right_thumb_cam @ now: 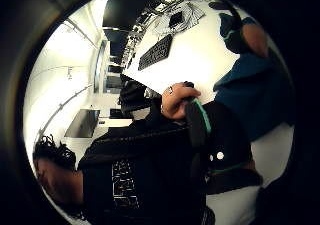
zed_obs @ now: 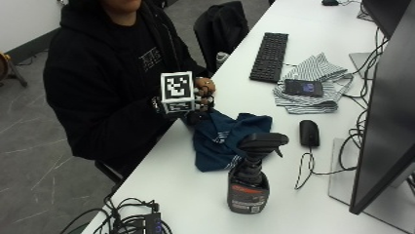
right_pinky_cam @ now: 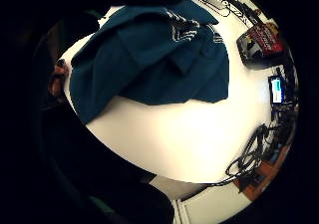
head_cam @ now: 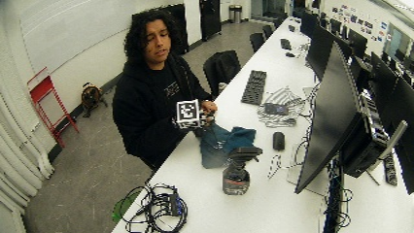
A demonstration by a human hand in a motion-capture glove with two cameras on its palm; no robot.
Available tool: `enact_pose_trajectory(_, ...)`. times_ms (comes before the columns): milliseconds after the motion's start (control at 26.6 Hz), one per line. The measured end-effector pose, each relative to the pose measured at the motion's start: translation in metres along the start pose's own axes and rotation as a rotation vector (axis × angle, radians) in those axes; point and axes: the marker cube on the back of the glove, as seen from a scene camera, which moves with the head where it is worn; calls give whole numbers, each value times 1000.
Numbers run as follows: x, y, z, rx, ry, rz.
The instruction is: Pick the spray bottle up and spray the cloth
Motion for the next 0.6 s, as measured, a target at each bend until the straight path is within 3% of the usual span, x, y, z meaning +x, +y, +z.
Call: enact_pose_trajectory(602, 70, 1, -46, 62, 67, 195)
